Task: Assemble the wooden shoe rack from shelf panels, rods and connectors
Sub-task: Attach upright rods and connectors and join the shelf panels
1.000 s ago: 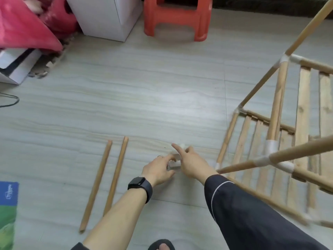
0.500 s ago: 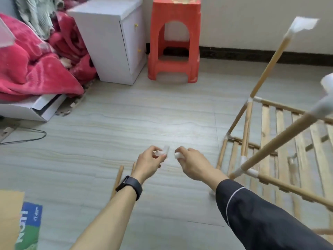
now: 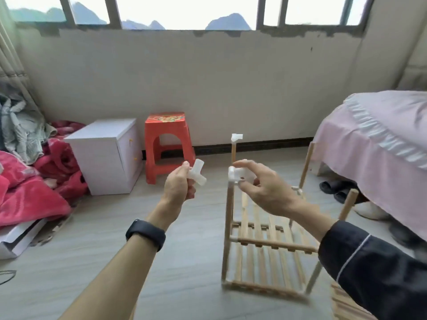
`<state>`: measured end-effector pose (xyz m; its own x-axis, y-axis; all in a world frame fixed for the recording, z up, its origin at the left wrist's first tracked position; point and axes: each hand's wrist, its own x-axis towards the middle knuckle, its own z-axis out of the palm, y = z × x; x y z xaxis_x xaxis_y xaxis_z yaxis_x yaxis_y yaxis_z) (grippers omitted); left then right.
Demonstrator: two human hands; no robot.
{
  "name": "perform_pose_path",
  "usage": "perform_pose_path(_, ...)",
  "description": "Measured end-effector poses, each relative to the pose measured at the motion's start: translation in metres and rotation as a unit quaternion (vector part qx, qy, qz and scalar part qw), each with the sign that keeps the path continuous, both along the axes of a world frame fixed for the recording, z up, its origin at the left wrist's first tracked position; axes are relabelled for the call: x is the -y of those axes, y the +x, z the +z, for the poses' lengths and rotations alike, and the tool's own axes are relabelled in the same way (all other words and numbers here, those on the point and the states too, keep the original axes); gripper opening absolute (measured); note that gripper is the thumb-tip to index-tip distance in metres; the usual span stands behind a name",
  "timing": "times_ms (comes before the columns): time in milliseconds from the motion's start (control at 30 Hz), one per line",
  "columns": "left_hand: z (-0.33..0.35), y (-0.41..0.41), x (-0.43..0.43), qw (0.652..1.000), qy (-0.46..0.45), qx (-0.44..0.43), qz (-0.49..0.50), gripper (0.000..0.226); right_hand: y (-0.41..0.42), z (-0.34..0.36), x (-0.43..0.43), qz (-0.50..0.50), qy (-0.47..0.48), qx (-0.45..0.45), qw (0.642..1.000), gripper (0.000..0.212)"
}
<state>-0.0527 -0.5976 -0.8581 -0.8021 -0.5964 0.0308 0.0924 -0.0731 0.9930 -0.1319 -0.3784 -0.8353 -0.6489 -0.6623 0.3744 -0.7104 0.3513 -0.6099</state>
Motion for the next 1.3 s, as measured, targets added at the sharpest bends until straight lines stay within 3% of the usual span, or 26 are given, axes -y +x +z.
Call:
perform_pose_path(167,0.019,-0.02,-0.086,0.996,-0.005,0.008,-0.091,0.033,-0.027,0.002,-0.093,-0.131,-0.178,0.053,0.974,0.04)
perform_pose_path(300,0.007,-0.047,-0.152,0.993,0.053,0.032,-0.105,0.031,-0.051,-0.021,-0.151,-0.247,-0.257,0.033,0.934,0.039)
perform_pose_path(367,-0.003,-0.06,-0.182,0.981,0.098,0.052,-0.156,0.02,-0.06,-0.035,-0.172,-0.278,-0.27,0.033,0.921,0.039)
perform_pose_path(567,-0.041,-0.109,-0.25,0.952,0.157,0.085,-0.249,0.024,-0.08,-0.062,-0.218,-0.308,-0.239,0.02,0.921,0.031)
perform_pose_path(633,-0.051,-0.124,-0.268,0.953,0.098,0.119,-0.26,0.028,-0.083,-0.069,-0.229,-0.302,-0.225,0.014,0.926,0.029)
perform_pose_path(733,-0.066,-0.145,-0.289,0.944,-0.095,0.147,-0.279,0.048,-0.087,-0.078,-0.242,-0.298,-0.204,-0.003,0.933,0.033)
perform_pose_path(800,-0.071,-0.156,-0.299,0.915,-0.236,0.138,-0.298,0.062,-0.09,-0.083,-0.247,-0.302,-0.195,0.0,0.933,0.035)
perform_pose_path(867,-0.072,-0.165,-0.305,0.886,-0.324,0.128,-0.307,0.053,-0.091,-0.086,-0.248,-0.304,-0.187,0.012,0.934,0.039)
perform_pose_path(1033,-0.068,-0.165,-0.294,0.845,-0.398,0.122,-0.335,0.022,-0.09,-0.084,-0.244,-0.29,-0.186,0.052,0.937,0.049)
perform_pose_path(1300,-0.058,-0.126,-0.226,0.79,-0.431,0.166,-0.403,0.004,-0.073,-0.069,-0.209,-0.245,-0.195,0.084,0.946,0.042)
